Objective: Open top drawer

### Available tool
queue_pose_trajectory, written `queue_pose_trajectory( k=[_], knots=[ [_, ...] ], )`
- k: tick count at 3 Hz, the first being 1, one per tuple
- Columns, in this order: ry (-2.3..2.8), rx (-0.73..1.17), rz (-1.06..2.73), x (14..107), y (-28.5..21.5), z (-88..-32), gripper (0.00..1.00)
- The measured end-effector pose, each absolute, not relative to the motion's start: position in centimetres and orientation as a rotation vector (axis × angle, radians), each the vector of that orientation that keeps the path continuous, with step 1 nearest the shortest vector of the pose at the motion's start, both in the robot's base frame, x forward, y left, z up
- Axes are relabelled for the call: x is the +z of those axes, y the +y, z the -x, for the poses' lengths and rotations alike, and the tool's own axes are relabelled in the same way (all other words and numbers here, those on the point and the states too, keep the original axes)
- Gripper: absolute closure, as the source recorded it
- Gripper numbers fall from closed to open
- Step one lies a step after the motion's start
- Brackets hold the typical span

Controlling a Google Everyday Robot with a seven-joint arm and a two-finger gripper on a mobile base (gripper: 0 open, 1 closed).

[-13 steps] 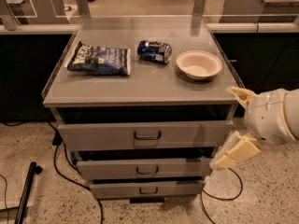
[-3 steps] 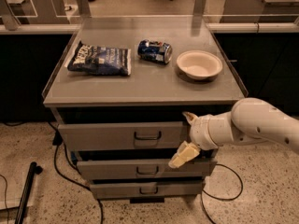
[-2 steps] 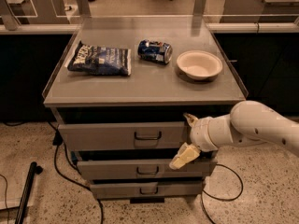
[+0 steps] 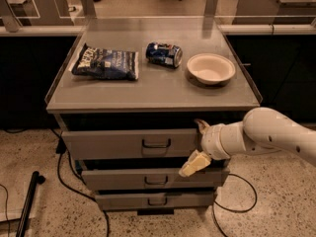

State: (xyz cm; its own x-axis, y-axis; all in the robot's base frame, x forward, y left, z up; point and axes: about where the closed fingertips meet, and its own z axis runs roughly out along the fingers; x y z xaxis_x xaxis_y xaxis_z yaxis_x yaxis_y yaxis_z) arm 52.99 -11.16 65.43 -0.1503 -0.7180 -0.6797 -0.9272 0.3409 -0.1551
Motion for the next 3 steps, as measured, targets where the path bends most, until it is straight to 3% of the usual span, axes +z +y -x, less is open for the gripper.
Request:
queue_pose_trajectory(
  k=[1,3],
  knots=[
    [1.930,0.395,1.438,65.43,-11.16,-52.99,0.18],
    [1.930,0.395,1.438,66.28,-11.16,-52.99,0.65]
  ],
)
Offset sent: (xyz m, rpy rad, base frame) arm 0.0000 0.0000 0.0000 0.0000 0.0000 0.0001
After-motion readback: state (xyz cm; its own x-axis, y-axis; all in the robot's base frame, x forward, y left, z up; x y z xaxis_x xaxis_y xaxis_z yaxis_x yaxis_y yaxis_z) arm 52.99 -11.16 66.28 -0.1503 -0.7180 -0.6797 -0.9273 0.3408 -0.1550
